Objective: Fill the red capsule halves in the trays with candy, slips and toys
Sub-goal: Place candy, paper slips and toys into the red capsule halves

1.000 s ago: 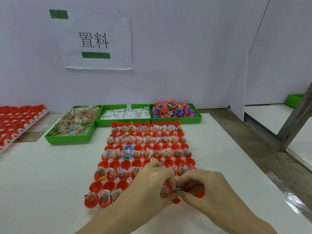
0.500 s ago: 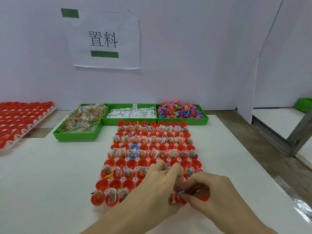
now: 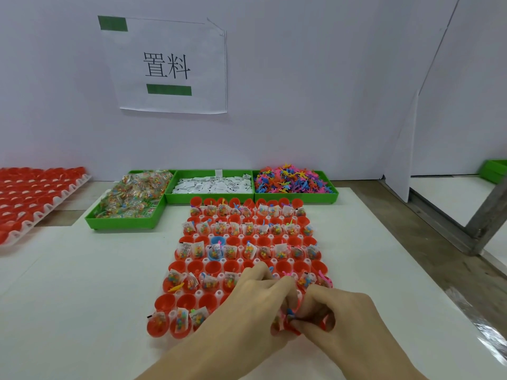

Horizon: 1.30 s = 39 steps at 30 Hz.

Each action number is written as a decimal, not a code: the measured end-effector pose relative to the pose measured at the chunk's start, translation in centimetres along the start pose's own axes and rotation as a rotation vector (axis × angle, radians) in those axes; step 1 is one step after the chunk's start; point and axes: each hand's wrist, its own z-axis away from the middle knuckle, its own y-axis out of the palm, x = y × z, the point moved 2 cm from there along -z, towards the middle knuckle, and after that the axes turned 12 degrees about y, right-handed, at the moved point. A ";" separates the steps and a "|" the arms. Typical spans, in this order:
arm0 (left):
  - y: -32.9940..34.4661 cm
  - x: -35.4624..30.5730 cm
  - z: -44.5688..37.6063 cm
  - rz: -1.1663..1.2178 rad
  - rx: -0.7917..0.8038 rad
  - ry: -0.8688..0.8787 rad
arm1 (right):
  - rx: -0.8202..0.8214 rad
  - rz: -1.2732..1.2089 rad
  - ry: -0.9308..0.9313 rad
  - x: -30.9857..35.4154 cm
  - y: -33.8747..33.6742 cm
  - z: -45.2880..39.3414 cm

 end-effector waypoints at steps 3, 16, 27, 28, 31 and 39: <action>-0.1 0.0 -0.1 -0.022 0.000 0.017 | -0.032 0.043 -0.037 -0.2 0.1 -0.3; -0.5 -0.5 -0.3 0.008 0.020 0.012 | 0.048 -0.105 -0.094 -1.2 -2.4 -0.7; -0.4 -0.8 -0.4 0.008 0.060 -0.019 | 0.041 0.019 -0.150 -1.2 -1.0 -0.7; -0.5 -0.8 -0.4 -0.004 0.065 -0.019 | 0.040 0.037 -0.161 -1.2 -0.9 -0.7; -0.5 -0.7 -0.5 -0.037 0.077 -0.024 | 0.038 0.065 -0.180 -1.5 -0.7 -0.7; -0.7 -0.9 -0.6 -0.026 0.141 -0.052 | 0.027 0.016 -0.147 -1.9 -0.8 -1.2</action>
